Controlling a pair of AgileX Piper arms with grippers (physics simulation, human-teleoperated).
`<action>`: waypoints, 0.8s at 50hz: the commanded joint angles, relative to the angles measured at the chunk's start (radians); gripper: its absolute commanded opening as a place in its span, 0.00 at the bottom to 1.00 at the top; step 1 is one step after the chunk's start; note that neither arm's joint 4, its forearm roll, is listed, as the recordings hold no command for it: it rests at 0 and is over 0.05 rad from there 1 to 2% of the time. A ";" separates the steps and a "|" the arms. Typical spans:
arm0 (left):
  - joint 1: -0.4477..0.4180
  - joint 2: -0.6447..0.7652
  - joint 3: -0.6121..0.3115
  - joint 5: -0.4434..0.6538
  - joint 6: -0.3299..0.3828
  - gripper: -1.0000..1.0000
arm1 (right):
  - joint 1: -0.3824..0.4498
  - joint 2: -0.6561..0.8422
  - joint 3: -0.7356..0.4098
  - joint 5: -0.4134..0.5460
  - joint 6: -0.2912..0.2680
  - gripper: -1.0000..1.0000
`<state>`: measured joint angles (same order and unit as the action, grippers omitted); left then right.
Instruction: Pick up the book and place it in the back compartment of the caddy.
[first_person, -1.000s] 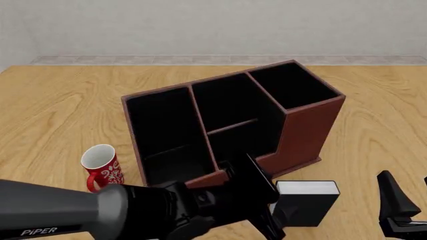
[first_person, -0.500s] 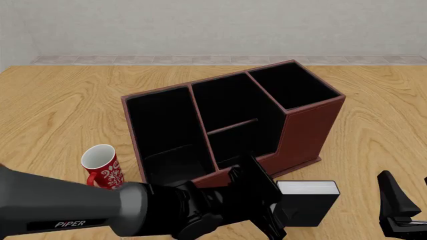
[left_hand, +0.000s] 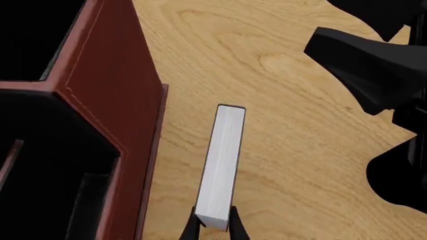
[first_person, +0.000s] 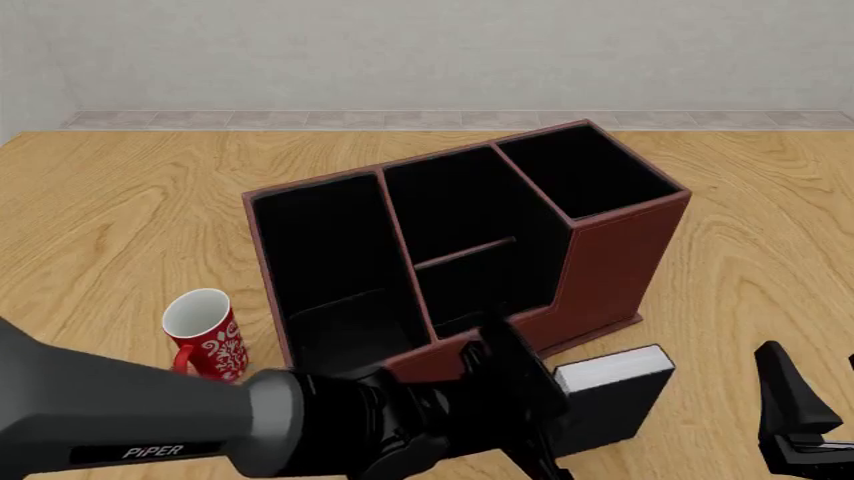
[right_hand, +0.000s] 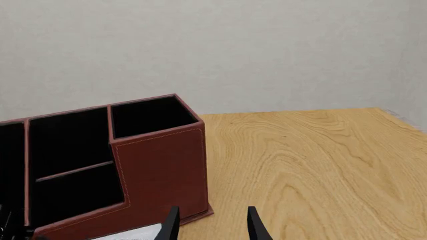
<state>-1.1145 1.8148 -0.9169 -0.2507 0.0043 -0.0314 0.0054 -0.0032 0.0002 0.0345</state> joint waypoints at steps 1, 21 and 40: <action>-0.004 -0.041 0.021 -0.027 0.039 0.00 | 0.000 0.000 0.000 0.000 0.000 1.00; -0.031 -0.103 0.051 -0.031 0.071 0.00 | 0.000 0.000 0.000 0.000 0.000 1.00; -0.017 -0.203 0.079 0.006 0.093 0.00 | 0.000 0.002 0.000 0.001 0.003 1.00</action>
<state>-1.1382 1.6703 -0.8389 -0.2665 0.0593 -0.0313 0.0068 -0.0030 0.0007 0.0369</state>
